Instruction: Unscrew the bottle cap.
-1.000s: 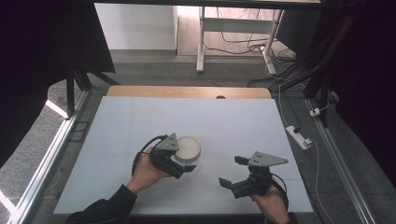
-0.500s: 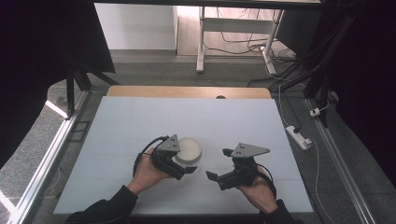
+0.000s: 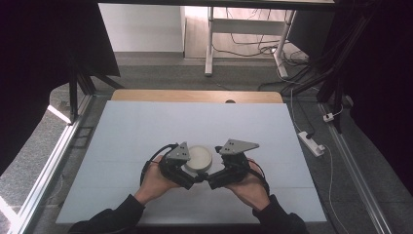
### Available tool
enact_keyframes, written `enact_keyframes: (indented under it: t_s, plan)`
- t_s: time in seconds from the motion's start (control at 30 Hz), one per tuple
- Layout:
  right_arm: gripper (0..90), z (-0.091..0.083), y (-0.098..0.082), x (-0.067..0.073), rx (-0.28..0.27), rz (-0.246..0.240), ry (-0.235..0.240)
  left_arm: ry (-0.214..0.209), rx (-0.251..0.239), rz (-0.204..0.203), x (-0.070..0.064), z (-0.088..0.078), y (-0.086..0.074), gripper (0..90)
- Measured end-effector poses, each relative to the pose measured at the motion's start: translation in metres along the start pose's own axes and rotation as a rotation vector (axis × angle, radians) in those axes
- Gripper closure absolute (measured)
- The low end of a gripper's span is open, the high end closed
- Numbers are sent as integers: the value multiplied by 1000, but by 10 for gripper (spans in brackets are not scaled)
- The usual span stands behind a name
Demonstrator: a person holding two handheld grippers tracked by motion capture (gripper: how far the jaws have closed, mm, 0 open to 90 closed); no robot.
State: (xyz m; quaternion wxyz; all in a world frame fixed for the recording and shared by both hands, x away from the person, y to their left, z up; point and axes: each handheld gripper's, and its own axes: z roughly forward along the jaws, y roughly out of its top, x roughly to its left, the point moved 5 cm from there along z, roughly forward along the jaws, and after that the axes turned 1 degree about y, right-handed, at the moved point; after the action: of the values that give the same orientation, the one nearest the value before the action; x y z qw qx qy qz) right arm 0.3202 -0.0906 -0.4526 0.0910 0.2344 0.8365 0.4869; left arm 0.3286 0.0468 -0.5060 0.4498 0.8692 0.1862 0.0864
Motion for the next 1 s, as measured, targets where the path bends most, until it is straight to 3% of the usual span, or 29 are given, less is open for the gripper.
enact_keyframes:
  t_s: [0.17, 0.4, 0.63, 0.7, 0.97, 1.0]
  plan:
    - [0, 14, 7, 1, 5, 16, 3, 5, -2, -4, -1, 1, 0, 76]
    - [0, 28, 9, 4, 15, 1, -21, 19, 11, -4, -1, 1, 0, 76]
    - [67, 35, 9, 5, 0, -3, -45, 32, 5, -22, 0, 2, 0, 76]
    - [70, 35, 9, 5, -4, -7, -43, 19, 8, -23, 0, 2, 0, 76]
    - [73, 30, 9, 3, 5, -43, 34, -35, 6, 4, -2, 1, 0, 76]
    - [74, 29, 9, 2, 8, -62, 67, -42, 3, 6, -3, 1, 0, 76]
